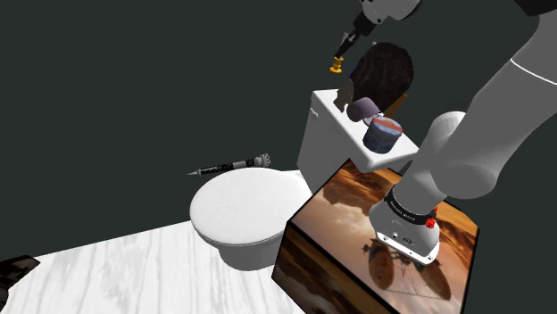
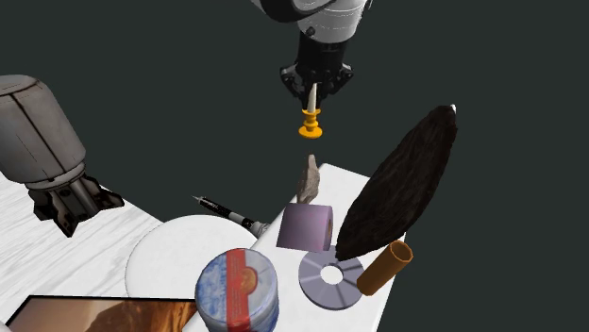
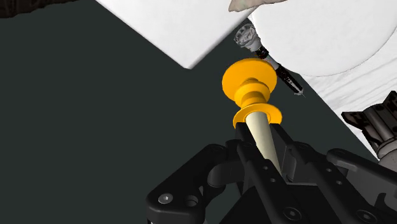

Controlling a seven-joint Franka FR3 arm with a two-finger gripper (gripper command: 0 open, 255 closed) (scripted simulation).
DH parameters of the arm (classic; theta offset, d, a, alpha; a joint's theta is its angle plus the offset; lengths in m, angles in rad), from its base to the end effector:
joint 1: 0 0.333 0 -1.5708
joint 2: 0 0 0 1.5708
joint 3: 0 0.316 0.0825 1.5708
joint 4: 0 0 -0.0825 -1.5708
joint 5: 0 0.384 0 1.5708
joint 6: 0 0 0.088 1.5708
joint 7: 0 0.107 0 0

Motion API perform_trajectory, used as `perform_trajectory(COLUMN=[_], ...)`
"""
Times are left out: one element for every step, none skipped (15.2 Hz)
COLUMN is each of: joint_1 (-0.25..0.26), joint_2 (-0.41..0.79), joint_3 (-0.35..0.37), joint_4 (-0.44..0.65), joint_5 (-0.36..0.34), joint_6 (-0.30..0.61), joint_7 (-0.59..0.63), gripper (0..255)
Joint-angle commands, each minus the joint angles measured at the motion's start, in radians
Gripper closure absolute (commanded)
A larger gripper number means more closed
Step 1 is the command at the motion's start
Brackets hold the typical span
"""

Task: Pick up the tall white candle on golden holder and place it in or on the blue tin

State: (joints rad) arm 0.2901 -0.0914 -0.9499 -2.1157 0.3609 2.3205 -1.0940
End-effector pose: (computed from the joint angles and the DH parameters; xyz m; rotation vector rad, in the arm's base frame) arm 0.4379 -0.3425 0.4646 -3.0049 -0.3201 -0.6766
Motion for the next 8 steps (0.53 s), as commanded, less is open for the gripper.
perform_trajectory(joint_1=[-0.004, -0.005, -0.019, -0.04, -0.068, -0.099, -0.132, -0.164], joint_2=[-0.019, -0.024, -0.085, -0.142, -0.195, -0.243, -0.29, -0.334], joint_3=[0.008, 0.01, 0.029, 0.05, 0.076, 0.102, 0.128, 0.152], joint_4=[0.013, 0.019, -0.026, -0.069, -0.11, -0.149, -0.187, -0.224], joint_5=[-0.029, -0.037, -0.098, -0.154, -0.202, -0.244, -0.28, -0.312], joint_6=[-0.019, -0.027, -0.012, -0.002, 0.004, 0.007, 0.007, 0.004], joint_7=[0.026, 0.033, 0.068, 0.099, 0.126, 0.149, 0.168, 0.184], gripper=[255, 255, 255, 255, 255, 255, 255, 255])
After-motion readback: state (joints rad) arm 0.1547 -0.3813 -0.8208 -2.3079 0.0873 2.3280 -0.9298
